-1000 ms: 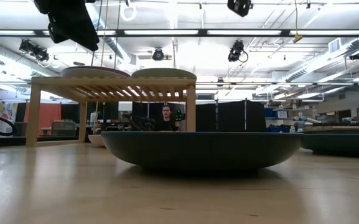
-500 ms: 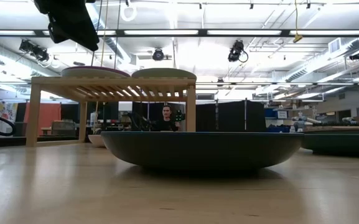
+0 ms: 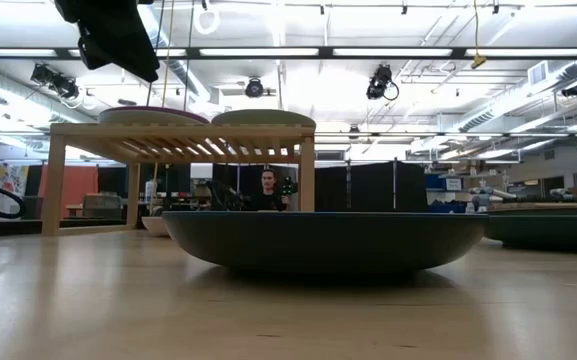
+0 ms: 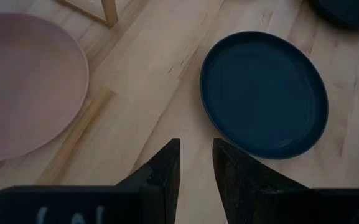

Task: Place and stack plates onto a shelf
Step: Stack the black plate on the top of the light green plate on the shelf

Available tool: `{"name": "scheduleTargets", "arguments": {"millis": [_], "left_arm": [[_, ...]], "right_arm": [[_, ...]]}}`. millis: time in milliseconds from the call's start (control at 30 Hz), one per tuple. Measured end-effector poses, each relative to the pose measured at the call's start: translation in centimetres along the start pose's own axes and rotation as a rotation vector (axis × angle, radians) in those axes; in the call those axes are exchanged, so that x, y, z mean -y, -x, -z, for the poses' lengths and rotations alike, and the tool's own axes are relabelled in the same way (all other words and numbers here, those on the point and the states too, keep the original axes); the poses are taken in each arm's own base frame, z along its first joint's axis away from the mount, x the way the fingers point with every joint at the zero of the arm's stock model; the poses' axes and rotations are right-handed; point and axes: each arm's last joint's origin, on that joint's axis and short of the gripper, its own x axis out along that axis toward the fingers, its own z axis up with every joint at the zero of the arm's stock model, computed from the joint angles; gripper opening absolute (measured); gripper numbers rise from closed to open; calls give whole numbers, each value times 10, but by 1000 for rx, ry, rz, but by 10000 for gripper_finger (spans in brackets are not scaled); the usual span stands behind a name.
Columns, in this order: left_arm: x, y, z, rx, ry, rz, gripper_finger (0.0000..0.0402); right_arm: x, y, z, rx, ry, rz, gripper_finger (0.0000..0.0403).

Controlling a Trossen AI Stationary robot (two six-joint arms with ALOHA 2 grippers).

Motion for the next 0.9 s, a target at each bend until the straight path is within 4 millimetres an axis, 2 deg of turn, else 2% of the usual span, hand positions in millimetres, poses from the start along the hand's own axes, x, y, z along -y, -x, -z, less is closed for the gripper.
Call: {"name": "scheduleTargets", "arguments": {"millis": [267, 500, 667, 900], "left_arm": [[2, 0, -3, 26, -85, 23, 100], [3, 0, -3, 26, -98, 23, 100], [3, 0, -3, 26, -100, 23, 100], [2, 0, -3, 26, -100, 23, 100]], "right_arm": [[-17, -63, 39, -210, -203, 166, 193], [-15, -114, 62, -369, -288, 363, 193], [-10, -138, 72, -397, -304, 461, 193], [-7, -158, 82, -457, -309, 522, 193]]}}
